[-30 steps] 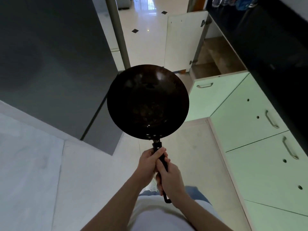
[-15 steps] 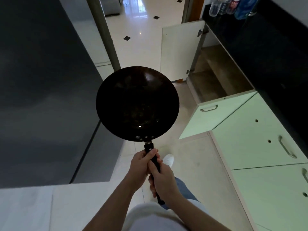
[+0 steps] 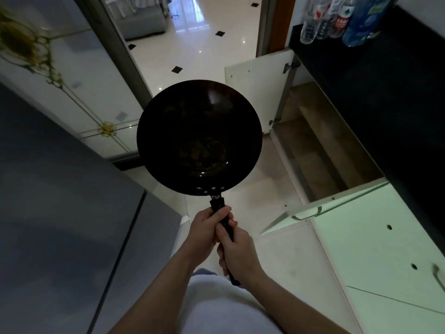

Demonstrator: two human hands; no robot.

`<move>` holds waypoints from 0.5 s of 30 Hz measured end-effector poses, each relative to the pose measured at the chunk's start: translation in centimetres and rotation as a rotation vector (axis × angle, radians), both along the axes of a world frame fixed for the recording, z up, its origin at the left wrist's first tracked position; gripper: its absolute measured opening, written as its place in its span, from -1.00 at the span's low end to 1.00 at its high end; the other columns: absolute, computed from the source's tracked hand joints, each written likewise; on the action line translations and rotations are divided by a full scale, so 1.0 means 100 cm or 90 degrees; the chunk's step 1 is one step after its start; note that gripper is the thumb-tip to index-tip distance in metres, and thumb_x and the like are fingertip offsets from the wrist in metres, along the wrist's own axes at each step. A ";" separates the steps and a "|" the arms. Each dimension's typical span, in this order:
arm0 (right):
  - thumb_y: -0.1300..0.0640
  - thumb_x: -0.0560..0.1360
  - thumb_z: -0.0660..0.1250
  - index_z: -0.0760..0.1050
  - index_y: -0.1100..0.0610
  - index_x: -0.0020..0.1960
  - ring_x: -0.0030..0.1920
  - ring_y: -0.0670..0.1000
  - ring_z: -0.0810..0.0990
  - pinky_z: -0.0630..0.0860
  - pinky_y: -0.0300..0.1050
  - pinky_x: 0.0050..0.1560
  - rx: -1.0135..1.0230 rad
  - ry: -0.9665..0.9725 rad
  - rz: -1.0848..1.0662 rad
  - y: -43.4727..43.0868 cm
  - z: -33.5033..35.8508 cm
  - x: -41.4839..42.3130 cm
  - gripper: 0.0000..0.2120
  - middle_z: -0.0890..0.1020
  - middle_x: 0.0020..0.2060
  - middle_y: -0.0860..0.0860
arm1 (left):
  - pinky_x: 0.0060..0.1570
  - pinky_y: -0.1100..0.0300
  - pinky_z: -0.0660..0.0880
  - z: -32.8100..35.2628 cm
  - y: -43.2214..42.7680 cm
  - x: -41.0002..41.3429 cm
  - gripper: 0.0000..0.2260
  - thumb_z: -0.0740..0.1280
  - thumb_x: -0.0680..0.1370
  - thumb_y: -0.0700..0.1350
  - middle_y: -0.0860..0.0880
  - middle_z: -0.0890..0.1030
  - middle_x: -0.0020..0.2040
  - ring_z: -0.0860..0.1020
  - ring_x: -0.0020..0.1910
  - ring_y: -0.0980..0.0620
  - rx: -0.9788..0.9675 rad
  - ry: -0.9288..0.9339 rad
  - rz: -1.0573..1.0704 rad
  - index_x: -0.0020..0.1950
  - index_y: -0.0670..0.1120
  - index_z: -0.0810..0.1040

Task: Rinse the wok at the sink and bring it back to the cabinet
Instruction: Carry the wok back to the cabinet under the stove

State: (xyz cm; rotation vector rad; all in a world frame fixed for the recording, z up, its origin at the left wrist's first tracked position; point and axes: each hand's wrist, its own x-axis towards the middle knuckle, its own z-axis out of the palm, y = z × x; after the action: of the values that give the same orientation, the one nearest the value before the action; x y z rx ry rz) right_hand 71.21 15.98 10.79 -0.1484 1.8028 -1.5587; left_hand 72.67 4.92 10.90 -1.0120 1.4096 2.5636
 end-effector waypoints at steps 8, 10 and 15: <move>0.00 0.64 0.24 0.46 0.04 -0.26 -0.56 -0.07 0.46 0.41 -0.11 -0.44 0.019 0.024 -0.033 -0.036 -0.005 -0.066 -0.69 0.50 -0.55 -0.04 | -0.02 0.10 0.53 -0.001 -0.035 -0.074 -0.86 0.33 0.55 -0.18 -0.13 0.56 -0.23 0.58 -0.23 -0.01 0.027 -0.004 -0.030 -0.01 -0.27 0.55; -0.03 0.62 0.25 0.45 -0.01 -0.27 -0.56 -0.10 0.46 0.41 -0.14 -0.44 0.033 0.020 -0.047 -0.043 -0.008 -0.080 -0.70 0.51 -0.56 -0.07 | -0.07 0.14 0.56 -0.006 -0.043 -0.089 -0.85 0.33 0.55 -0.19 -0.14 0.56 -0.21 0.58 -0.23 -0.01 0.040 -0.003 -0.036 0.01 -0.27 0.54; -0.06 0.63 0.23 0.47 0.00 -0.24 -0.56 -0.13 0.49 0.43 -0.18 -0.42 0.065 0.021 -0.085 -0.071 -0.014 -0.133 -0.71 0.53 -0.57 -0.09 | -0.15 0.17 0.58 -0.013 -0.072 -0.151 -0.80 0.34 0.51 -0.17 -0.15 0.56 -0.22 0.59 -0.23 -0.01 0.051 -0.005 -0.094 0.02 -0.29 0.52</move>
State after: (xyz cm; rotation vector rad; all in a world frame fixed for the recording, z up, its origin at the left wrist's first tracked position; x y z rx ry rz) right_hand 57.89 8.88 9.36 -0.0056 1.9483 -1.5595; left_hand 57.57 -2.33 9.60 -0.8715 1.3148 2.4862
